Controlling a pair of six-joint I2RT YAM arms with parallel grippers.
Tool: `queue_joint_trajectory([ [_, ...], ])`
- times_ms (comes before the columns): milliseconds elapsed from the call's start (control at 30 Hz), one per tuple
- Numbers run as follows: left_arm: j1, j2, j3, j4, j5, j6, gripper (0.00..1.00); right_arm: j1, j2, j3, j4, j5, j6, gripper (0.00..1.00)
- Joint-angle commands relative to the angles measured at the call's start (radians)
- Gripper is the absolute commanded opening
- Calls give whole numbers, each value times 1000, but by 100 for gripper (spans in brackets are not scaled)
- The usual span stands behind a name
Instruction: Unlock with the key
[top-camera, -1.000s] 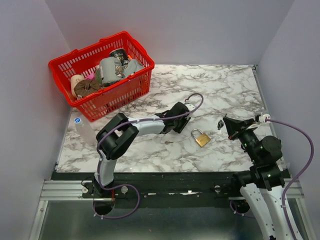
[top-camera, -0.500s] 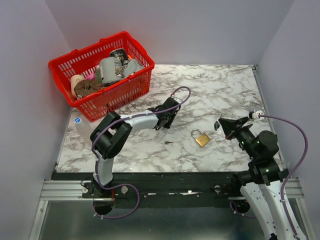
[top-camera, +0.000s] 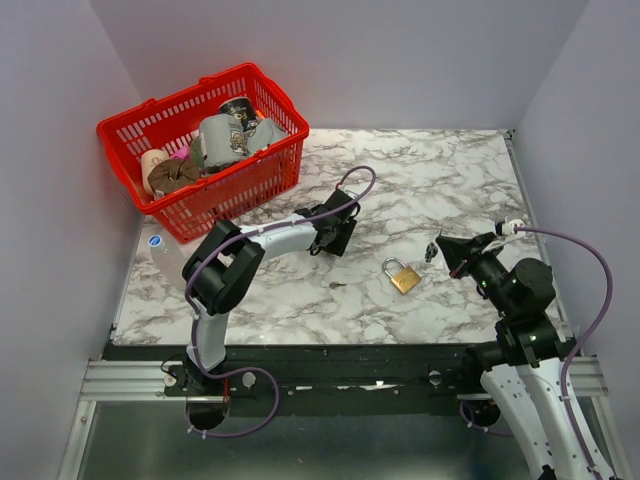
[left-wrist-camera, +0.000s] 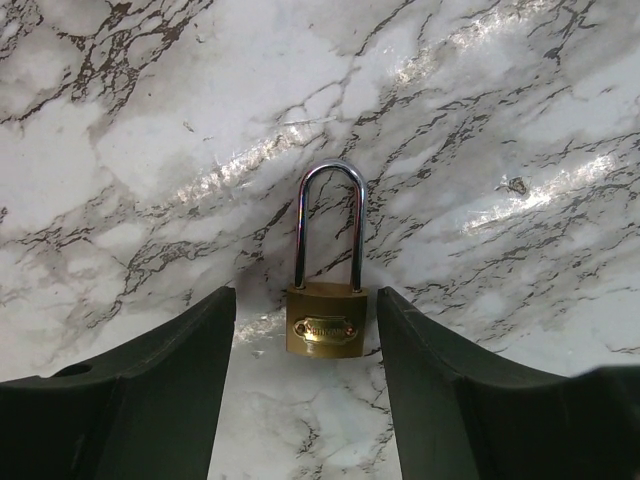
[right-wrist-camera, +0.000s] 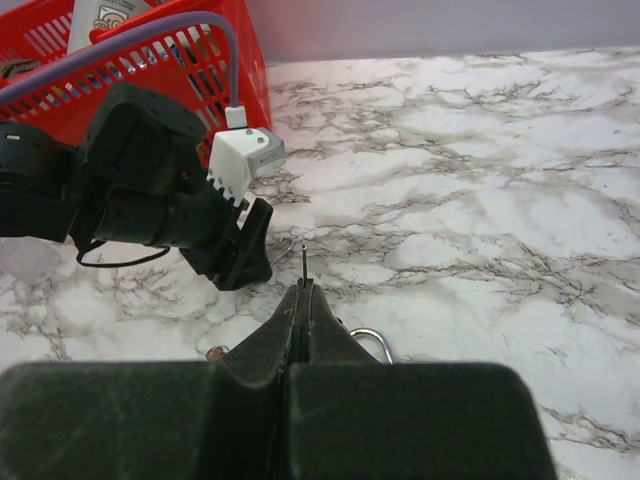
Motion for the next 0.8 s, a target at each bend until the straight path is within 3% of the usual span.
queue_joint_trajectory([
  [0,-9,56,-44,-162,49,-9,68,-4,-1,5,3,-13,-10,1],
  [100,-9,67,-33,-170,73,-9,65,-4,-1,5,2,-11,-10,1],
  [400,-9,65,-59,-170,188,-35,43,-4,12,7,3,-11,-13,1],
  [633,39,62,-103,-135,294,-49,10,-4,70,7,40,-151,-24,1],
  [767,91,23,-143,-73,351,-101,0,7,116,-9,63,-195,-6,1],
])
